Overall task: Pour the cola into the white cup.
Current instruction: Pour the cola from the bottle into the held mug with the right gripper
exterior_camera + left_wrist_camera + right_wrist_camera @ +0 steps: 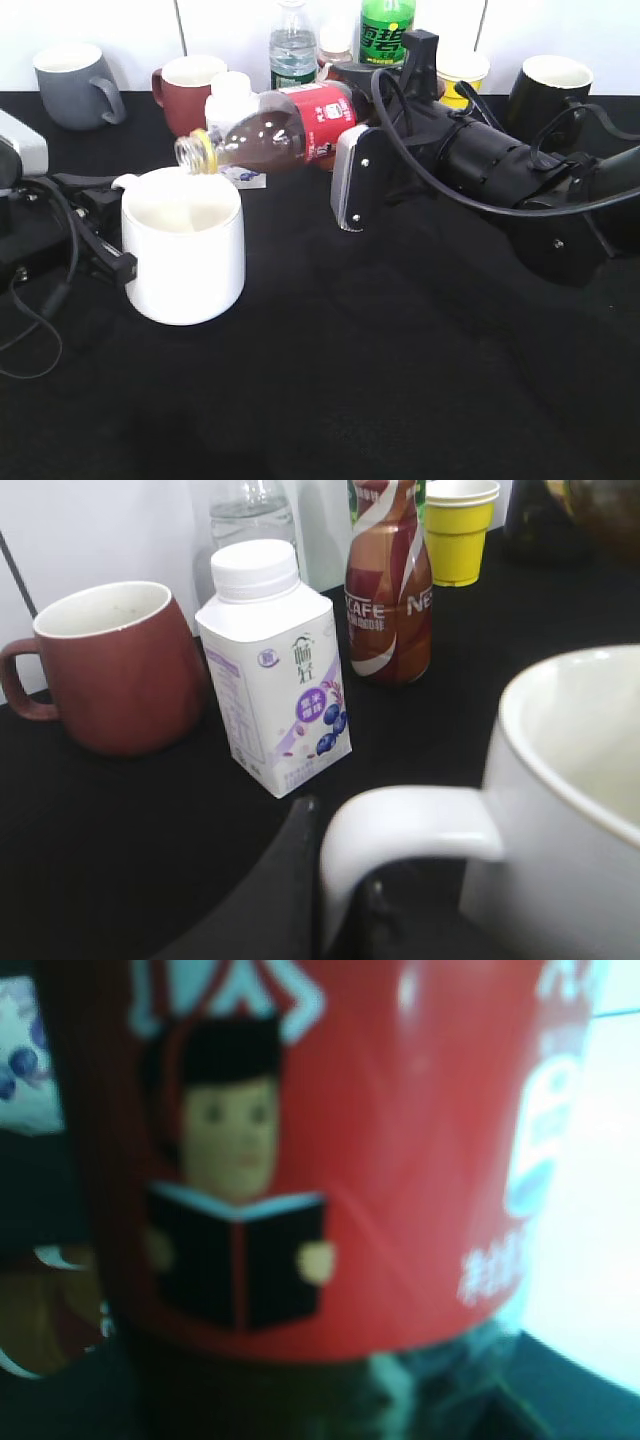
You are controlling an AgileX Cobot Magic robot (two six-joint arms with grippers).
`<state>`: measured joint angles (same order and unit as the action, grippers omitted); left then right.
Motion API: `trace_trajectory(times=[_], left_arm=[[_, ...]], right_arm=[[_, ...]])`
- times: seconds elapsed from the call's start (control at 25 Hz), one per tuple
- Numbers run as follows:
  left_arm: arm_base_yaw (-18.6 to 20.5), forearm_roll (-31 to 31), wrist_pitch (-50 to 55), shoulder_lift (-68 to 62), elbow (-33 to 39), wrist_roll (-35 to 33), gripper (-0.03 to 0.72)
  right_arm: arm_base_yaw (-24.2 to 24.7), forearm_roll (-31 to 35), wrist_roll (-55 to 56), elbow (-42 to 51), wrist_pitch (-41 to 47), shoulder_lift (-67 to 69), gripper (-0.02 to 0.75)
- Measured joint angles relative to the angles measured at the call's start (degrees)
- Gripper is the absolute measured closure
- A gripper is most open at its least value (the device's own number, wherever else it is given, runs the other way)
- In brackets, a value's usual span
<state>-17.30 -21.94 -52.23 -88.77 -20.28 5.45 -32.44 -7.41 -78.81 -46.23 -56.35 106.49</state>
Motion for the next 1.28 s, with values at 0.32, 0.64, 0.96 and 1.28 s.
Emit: trace_trajectory(times=[0.32, 0.64, 0.96, 1.28], left_arm=[[0.0, -0.5, -0.8, 0.0, 0.0, -2.0, 0.657], [0.0, -0.6, -2.1, 0.0, 0.0, -2.1, 0.657], [0.0, -0.7, -2.3, -0.1, 0.0, -2.2, 0.657], [0.0, -0.9, -2.3, -0.1, 0.0, -2.3, 0.657]], right_arm=[[0.0, 1.0, -7.6, 0.0, -3.3, 0.0, 0.344], [0.0, 1.3, -9.5, 0.0, -4.0, 0.0, 0.351], [0.0, 1.4, -9.6, 0.0, -4.7, 0.0, 0.351], [0.0, 1.5, -10.7, 0.0, -5.1, 0.0, 0.352]])
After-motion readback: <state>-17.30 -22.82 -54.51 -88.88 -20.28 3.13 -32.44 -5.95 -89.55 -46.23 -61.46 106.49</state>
